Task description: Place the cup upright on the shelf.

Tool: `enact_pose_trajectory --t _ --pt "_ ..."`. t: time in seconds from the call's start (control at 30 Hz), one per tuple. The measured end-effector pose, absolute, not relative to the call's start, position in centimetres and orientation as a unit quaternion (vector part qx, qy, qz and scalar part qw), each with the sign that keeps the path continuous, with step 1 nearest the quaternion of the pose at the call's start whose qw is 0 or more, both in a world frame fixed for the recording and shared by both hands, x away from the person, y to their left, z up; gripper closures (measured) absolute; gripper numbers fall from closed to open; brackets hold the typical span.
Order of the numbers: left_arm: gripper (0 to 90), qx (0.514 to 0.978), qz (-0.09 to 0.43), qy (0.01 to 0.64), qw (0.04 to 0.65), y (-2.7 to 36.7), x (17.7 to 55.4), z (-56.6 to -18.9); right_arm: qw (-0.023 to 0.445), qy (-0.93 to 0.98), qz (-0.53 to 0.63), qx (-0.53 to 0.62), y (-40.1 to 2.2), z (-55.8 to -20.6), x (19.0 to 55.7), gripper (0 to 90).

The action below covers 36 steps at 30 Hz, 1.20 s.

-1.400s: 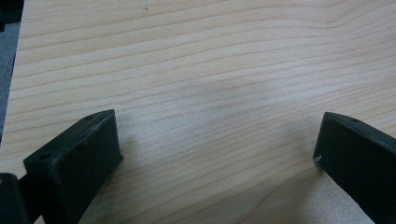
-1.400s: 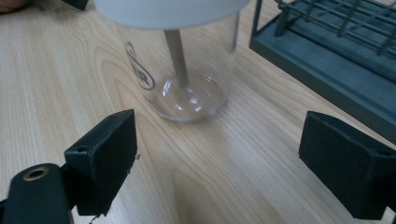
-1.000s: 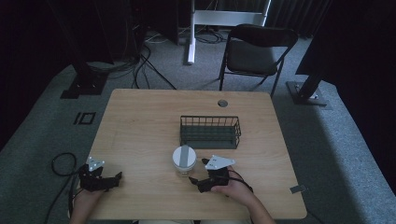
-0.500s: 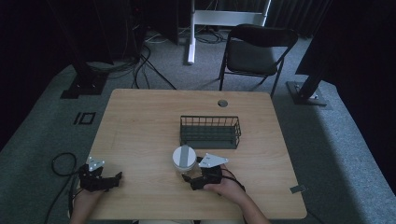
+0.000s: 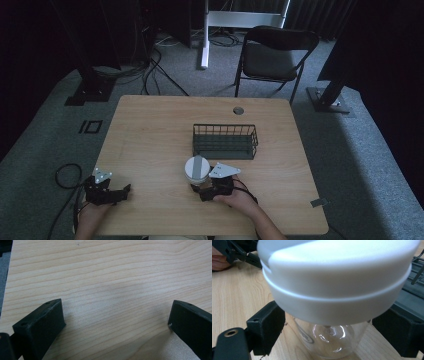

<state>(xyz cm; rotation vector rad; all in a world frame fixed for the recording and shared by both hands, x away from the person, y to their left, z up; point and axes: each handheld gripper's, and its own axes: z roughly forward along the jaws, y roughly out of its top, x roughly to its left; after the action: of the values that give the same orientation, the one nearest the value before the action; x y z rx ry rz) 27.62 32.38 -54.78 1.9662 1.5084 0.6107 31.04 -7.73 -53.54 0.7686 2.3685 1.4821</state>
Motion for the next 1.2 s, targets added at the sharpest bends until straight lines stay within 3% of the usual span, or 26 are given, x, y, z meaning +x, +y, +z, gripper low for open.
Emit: enact_pose_trajectory --t 0.73,0.8,1.2 --pt "0.6 0.737 0.229 0.565 0.290 32.38 27.62 -54.78 0.123 0.800 0.519 0.274 -6.89 -53.74 31.37 11.4" --pt "0.6 0.737 0.229 0.566 0.290 32.38 27.62 -54.78 0.124 0.798 0.519 0.279 -6.86 -53.82 31.41 15.6" --pt "0.6 0.737 0.229 0.566 0.290 32.38 27.62 -54.78 0.142 0.803 0.513 0.268 -7.16 -53.44 31.17 18.3"
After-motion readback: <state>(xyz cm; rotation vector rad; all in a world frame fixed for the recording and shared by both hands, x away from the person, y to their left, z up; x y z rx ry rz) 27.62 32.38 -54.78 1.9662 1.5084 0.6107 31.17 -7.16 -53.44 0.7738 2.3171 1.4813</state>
